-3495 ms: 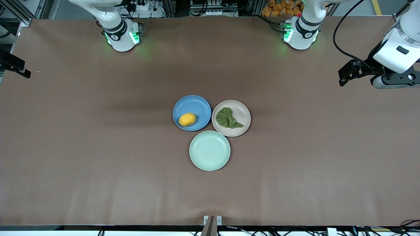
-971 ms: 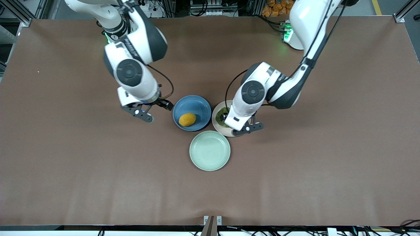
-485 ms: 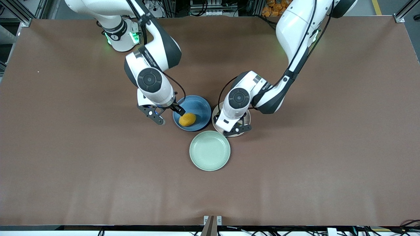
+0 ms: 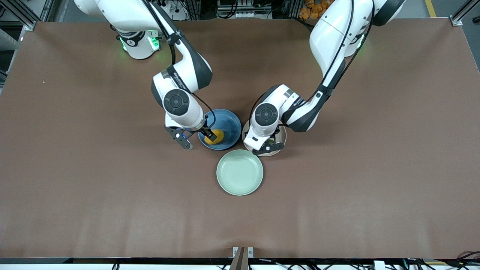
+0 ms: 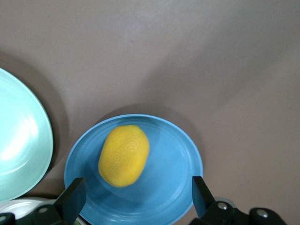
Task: Pick lemon and lettuce from blue and beige plates
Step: 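Lower and close the right gripper on the lemon while the left grasps lettuce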
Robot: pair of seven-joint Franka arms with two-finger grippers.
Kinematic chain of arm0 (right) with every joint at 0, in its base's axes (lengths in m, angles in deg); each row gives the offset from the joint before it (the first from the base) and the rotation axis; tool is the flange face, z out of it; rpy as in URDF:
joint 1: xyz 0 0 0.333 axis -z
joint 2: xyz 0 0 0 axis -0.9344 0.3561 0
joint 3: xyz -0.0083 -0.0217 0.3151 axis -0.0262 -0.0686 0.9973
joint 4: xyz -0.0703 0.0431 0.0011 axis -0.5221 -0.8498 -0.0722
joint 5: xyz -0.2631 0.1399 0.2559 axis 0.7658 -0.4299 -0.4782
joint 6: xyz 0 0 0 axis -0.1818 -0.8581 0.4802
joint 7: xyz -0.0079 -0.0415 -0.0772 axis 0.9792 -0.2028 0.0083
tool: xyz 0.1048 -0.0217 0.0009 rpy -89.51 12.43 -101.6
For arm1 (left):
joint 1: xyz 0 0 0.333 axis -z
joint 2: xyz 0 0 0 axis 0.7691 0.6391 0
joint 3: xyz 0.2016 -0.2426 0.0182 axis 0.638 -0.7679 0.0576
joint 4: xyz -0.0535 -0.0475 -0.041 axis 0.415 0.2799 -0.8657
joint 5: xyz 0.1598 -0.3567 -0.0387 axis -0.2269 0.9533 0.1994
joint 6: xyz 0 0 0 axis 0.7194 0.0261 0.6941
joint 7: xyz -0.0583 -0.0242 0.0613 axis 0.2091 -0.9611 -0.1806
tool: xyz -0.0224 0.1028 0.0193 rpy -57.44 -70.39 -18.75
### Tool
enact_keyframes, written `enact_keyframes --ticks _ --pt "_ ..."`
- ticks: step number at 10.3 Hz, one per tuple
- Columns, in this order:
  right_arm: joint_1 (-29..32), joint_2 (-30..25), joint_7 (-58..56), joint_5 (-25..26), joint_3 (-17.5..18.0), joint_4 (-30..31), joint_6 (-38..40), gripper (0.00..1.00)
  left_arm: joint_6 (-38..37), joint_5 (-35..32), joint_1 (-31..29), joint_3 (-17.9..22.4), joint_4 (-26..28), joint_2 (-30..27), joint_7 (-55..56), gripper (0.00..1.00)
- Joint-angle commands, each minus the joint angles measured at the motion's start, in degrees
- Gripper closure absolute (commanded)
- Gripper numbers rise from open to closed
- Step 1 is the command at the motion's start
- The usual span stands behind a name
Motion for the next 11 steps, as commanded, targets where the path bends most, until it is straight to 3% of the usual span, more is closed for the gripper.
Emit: enact_keyframes --ticks 1,3,4,8,11 --pt "-0.72 -0.37 2.24 -1.19 -0.34 3.37 -6.33 0.00 0.25 -1.78 0.73 0.56 -0.97 0.96 2.18 0.33" --pt "-1.85 0.59 4.35 -1.19 -0.34 3.47 -8.20 0.00 0.25 -1.87 0.73 0.56 -1.14 0.97 2.01 0.84" --pt "-1.86 1.64 4.62 -1.19 -0.34 3.47 -9.60 0.00 0.25 -1.78 0.47 0.56 -1.23 0.62 1.92 1.00" --pt "-2.65 4.80 4.62 -0.76 -0.42 3.47 -11.63 0.00 0.16 -1.78 -0.14 0.73 -1.32 -2.10 1.92 1.00" --pt "-2.56 6.04 4.62 -0.75 -0.42 3.55 -12.69 0.00 -7.18 -1.87 -4.87 0.91 -1.14 -11.39 1.05 1.00"
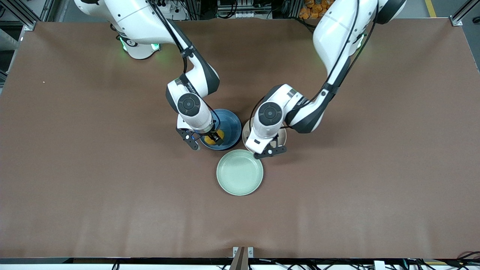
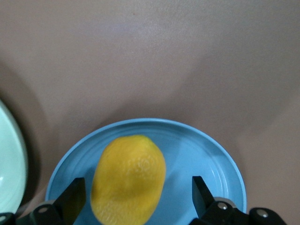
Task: Pick lemon and lettuce from blue and beige plates
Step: 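Lower and close the right gripper on the lemon while the left grasps lettuce, then lift the lemon with the right gripper while the left gripper carries lettuce away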
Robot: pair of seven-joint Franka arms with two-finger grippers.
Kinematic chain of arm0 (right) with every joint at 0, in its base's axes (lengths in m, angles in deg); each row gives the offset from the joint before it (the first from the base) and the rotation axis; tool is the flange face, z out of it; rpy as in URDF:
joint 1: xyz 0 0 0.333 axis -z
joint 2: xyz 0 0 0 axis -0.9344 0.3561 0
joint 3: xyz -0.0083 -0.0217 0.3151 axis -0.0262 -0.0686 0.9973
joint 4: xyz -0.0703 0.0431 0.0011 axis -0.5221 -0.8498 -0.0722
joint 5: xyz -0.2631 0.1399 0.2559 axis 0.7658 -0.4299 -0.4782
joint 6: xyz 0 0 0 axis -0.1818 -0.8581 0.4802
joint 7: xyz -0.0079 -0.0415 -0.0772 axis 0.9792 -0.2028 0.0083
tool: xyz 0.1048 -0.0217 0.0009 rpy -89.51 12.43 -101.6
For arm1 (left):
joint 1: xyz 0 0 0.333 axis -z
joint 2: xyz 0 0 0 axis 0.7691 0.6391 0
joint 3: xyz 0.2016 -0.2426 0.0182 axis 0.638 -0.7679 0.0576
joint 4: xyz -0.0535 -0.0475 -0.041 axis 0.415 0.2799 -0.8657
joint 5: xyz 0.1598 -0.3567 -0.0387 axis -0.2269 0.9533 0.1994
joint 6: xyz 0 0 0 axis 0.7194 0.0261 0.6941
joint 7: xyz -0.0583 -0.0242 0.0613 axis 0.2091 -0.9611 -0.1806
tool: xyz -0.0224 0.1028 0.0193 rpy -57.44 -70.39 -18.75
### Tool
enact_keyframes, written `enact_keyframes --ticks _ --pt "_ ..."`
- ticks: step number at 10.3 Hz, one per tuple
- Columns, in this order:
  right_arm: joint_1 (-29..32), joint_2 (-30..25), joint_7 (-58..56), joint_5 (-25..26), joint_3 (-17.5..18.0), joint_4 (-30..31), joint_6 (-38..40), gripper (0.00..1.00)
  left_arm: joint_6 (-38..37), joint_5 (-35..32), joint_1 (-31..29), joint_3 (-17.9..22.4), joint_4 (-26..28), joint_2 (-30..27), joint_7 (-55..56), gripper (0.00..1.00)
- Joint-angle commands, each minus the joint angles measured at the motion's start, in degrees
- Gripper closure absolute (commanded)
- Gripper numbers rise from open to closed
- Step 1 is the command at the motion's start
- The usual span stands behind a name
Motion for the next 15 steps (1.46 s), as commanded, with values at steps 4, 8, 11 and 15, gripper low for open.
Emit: enact_keyframes --ticks 4,8,11,15 --pt "-0.69 1.81 0.10 -0.30 -0.42 0.02 -1.28 0.94 -15.38 -0.90 -11.77 -0.38 1.75 -12.65 -4.98 1.00" --pt "-0.70 1.20 0.54 -0.29 -0.33 -0.60 -0.49 1.00 -19.52 -1.60 -19.87 -0.12 2.63 -9.32 -13.86 1.00" --pt "-0.79 -0.29 0.01 -0.29 -0.51 -5.76 8.17 1.00 -19.43 -1.77 -22.78 -0.03 2.63 -5.46 -14.05 1.00" --pt "4.39 -3.19 -12.27 0.15 -1.74 -9.21 19.46 1.00 -19.08 -2.04 -22.96 0.32 2.36 -4.39 -14.05 0.00"
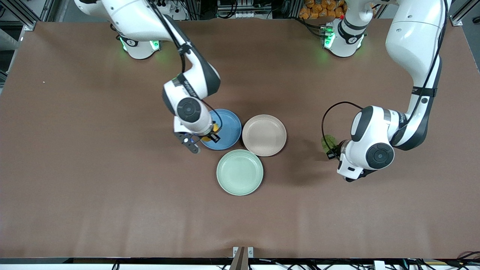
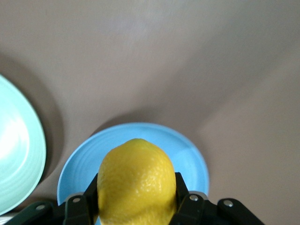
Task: Pick lemon and lettuce from blue and beige plates
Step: 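Lift the lemon with the right gripper while the left gripper carries lettuce away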
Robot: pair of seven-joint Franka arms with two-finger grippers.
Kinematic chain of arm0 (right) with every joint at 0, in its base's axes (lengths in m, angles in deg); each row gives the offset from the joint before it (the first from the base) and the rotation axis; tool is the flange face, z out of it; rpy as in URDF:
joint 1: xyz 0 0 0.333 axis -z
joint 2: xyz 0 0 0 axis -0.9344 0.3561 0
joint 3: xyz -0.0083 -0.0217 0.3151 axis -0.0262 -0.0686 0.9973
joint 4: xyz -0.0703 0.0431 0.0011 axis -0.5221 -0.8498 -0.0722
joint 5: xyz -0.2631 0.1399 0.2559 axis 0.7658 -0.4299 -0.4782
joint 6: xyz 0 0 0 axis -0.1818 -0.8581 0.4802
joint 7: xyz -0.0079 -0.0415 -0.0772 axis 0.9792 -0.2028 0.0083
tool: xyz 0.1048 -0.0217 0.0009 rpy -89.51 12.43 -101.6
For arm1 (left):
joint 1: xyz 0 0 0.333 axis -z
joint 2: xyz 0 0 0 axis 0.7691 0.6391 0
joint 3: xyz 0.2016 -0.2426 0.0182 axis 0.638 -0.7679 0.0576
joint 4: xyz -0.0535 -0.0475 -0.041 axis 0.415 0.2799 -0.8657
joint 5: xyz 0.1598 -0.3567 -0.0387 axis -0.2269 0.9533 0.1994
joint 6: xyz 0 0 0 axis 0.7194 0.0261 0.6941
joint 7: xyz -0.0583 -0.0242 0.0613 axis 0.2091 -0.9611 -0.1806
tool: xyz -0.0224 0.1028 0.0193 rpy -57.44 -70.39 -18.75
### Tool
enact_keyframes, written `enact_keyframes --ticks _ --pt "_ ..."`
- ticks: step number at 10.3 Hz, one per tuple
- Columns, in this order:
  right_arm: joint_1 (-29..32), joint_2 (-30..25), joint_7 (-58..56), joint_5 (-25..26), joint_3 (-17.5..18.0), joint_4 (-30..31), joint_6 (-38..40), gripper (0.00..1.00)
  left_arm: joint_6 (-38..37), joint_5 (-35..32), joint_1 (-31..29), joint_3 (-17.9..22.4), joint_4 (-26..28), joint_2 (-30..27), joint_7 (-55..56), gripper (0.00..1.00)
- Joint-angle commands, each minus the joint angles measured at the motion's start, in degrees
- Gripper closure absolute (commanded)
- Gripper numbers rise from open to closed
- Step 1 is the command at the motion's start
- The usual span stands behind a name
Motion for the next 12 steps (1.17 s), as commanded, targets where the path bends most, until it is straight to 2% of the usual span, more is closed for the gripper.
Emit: enact_keyframes --ticks 1,6,9,11,12 --pt "4.06 -1.91 -7.67 0.11 0.25 0.39 3.29 1.00 -0.50 -1.49 -0.20 -0.13 -0.76 -1.32 -0.24 0.00" --pt "14.78 -2.79 -30.60 3.88 -0.98 0.39 6.12 1.00 -2.60 -1.58 0.15 -0.66 -1.20 -10.54 0.20 0.00" --pt "21.81 -2.18 -45.71 6.09 -0.98 0.39 4.02 1.00 -6.38 -1.58 0.58 -0.92 -1.12 -16.87 -0.41 0.00" --pt "24.98 -1.39 -53.99 6.96 -0.98 0.56 1.47 1.00 -8.15 -1.41 0.41 -1.36 -1.12 -21.35 -5.57 0.00" --pt "26.04 -0.95 -56.98 10.89 -0.98 0.91 -1.15 1.00 -8.33 -1.23 0.15 -1.36 -0.94 -23.37 -9.17 0.00"
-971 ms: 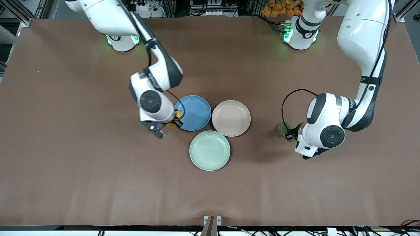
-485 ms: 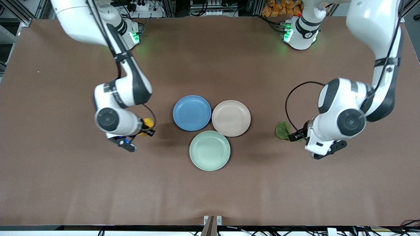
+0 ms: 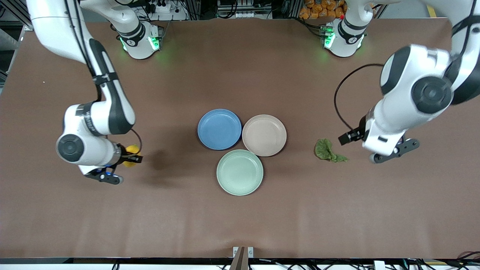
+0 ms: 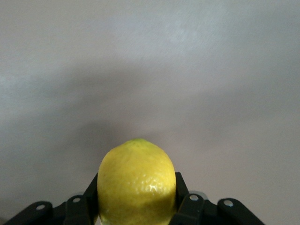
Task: Pick lemon and lettuce from blue and beige plates
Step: 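Lower the lemon onto the table and open the right gripper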
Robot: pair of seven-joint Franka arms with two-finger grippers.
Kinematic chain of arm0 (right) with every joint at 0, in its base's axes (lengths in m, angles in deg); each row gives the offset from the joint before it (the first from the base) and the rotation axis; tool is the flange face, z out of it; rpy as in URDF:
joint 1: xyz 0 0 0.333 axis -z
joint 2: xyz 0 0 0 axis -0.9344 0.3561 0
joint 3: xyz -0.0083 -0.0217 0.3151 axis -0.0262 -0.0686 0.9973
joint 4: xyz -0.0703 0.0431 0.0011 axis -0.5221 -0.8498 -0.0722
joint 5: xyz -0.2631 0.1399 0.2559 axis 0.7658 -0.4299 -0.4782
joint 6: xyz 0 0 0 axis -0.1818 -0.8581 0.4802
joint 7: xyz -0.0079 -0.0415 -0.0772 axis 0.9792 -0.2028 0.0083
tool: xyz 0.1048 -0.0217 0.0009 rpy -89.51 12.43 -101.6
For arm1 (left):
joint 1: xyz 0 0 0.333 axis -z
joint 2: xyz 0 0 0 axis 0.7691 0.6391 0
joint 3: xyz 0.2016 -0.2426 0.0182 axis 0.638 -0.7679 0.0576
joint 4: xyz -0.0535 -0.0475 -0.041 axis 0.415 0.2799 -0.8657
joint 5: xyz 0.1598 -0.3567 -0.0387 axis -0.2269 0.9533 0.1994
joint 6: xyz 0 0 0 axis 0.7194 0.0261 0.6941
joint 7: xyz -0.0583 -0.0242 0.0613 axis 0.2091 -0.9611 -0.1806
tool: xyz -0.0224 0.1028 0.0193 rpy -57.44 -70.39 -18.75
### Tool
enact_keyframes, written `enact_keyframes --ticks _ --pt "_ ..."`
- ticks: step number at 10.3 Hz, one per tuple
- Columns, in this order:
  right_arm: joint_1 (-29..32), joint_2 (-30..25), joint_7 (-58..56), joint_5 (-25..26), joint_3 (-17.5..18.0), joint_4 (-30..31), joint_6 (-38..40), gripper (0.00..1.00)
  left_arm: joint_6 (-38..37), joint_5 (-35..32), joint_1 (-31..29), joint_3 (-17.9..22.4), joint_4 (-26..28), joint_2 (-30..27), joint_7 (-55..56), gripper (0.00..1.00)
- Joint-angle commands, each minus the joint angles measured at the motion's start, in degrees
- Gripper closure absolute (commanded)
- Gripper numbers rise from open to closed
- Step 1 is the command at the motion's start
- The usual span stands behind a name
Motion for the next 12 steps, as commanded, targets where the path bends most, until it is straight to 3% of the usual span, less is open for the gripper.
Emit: enact_keyframes --ticks 1,3,8,9,10,11,12 --pt "3.58 1.30 -6.44 6.58 0.95 0.56 -5.14 1.00 -1.92 -1.36 -0.45 -0.19 1.50 -5.34 -6.33 0.00" --pt "7.19 3.50 -14.52 6.61 1.04 0.56 -9.01 1.00 -2.81 -1.36 -0.45 -0.19 1.42 -7.89 -10.98 0.00" --pt "9.58 6.06 -16.57 6.08 1.30 0.73 -9.65 0.99 -6.59 -1.28 -0.63 0.52 1.33 -11.68 -19.25 0.00" --pt "9.58 6.06 -16.57 5.99 1.30 0.73 -9.65 0.47 -6.94 -1.19 -0.72 0.60 1.33 -12.12 -20.74 0.00" --pt "9.58 6.06 -16.66 5.99 1.21 0.73 -9.56 0.13 -7.21 -1.28 -1.24 0.95 1.33 -12.47 -20.93 0.00" --pt "9.75 5.53 -16.75 5.99 1.30 1.17 -9.30 0.00 -7.73 -1.10 -1.51 0.96 1.33 -12.56 -21.28 0.00" --pt "9.75 4.57 -16.84 5.99 1.30 2.30 -9.12 0.00 -7.74 -1.10 -1.68 0.87 1.24 -12.56 -21.37 0.00"
